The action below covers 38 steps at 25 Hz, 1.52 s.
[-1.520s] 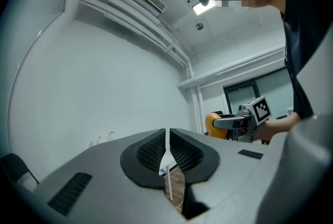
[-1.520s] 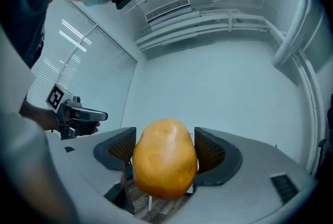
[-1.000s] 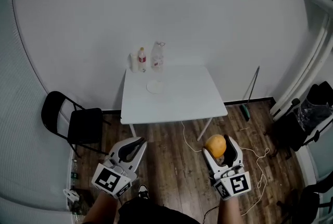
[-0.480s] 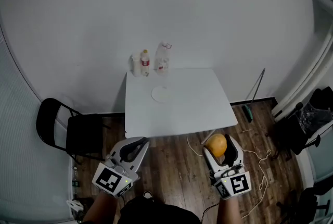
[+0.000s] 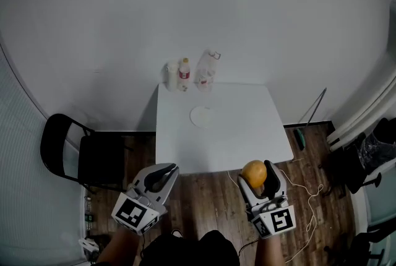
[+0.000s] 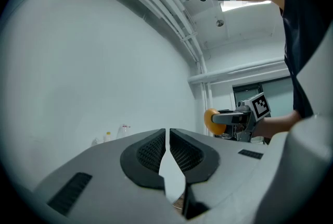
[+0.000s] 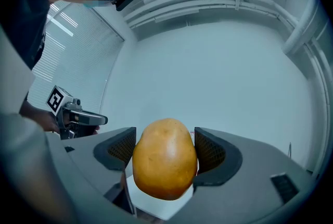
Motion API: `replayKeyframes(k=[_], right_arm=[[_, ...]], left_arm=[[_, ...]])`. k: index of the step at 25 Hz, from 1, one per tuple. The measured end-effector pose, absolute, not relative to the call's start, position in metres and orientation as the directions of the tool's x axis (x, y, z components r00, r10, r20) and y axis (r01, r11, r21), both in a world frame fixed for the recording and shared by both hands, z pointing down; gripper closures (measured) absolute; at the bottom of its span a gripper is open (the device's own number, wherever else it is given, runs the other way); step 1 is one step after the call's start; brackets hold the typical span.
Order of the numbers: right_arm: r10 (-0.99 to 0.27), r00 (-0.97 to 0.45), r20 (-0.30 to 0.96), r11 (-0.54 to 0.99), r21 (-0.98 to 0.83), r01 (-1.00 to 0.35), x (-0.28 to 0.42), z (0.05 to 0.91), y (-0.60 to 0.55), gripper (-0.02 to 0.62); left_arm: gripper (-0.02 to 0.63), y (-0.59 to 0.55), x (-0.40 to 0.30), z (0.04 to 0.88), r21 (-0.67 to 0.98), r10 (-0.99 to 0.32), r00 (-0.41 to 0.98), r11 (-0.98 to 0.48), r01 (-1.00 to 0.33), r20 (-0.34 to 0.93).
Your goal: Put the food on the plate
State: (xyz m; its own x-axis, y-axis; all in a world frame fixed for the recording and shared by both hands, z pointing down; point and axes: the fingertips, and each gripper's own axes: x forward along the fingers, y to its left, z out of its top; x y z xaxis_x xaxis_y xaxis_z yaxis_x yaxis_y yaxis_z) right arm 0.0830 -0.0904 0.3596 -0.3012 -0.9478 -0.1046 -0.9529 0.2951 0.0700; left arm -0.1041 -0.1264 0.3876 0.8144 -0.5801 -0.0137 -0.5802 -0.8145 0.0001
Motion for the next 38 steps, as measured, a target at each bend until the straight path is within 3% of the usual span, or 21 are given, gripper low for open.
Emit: replayKeyframes(k=[20, 26, 30, 38], right_arm=[[-0.876, -0.468, -0.117, 0.469, 0.018, -0.883, 0.197, 0.373, -0.272, 0.232], [-0.866, -0.499, -0.013, 0.499, 0.034, -0.866, 0.242, 0.402, -0.325, 0.232], [-0.838, -0.545, -0.029, 0.545, 0.016, -0.838, 0.247, 0.409, -0.354, 0.232], [-0.835, -0.545, 0.072, 0.547, 0.011, -0.837, 0.223, 0.451, -0.402, 0.232]], left_arm=[[0.563, -0.28, 0.022, 0.379, 0.003, -0.69, 0.724, -0.724, -0.69, 0.012], [0.563, -0.326, 0.054, 0.387, 0.001, -0.741, 0.67, -0.671, -0.742, 0.036], [0.564, -0.343, 0.063, 0.398, 0.024, -0.759, 0.649, -0.649, -0.761, 0.055], [0.564, -0.371, 0.043, 0.418, 0.039, -0.766, 0.639, -0.638, -0.769, 0.073]])
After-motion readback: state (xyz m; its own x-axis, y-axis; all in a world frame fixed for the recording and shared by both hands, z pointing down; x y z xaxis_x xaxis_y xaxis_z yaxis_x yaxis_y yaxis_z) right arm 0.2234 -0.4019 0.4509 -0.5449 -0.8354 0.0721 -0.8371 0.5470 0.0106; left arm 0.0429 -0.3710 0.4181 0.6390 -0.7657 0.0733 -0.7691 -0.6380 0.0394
